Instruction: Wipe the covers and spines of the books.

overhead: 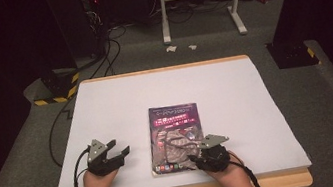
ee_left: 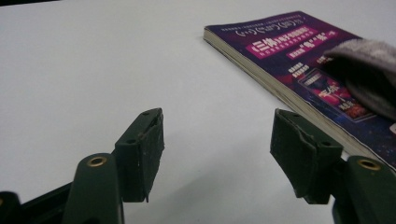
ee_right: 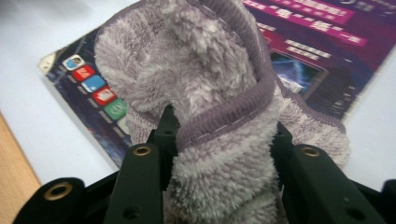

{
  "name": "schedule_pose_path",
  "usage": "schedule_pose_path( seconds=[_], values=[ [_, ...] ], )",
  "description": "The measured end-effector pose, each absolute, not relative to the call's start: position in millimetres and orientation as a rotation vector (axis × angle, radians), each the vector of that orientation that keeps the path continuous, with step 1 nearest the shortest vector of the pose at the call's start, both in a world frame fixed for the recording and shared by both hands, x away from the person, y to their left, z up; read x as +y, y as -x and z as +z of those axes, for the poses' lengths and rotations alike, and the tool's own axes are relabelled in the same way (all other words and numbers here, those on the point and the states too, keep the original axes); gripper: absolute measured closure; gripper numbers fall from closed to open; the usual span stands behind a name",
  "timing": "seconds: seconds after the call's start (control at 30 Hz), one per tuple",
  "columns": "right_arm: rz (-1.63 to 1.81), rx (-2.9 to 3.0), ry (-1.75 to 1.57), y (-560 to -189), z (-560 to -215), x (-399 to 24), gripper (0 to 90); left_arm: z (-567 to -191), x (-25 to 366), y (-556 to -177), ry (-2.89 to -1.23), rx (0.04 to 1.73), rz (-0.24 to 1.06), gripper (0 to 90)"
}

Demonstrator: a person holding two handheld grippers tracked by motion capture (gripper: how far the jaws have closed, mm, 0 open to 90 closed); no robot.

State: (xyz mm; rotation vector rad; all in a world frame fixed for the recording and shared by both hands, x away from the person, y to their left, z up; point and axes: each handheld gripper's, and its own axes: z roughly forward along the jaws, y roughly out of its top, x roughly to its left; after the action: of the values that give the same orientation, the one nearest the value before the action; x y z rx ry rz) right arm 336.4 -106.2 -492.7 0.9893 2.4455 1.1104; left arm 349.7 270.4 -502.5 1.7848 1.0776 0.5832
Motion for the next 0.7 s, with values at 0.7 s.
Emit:
schedule_pose_path(
  seconds=[0.7],
  values=[
    [1.105, 2.586, -0.766, -324, -491, -25, 60.4, -507, 288, -356, -1.778, 1.144, 0.520, 35.6]
  ],
)
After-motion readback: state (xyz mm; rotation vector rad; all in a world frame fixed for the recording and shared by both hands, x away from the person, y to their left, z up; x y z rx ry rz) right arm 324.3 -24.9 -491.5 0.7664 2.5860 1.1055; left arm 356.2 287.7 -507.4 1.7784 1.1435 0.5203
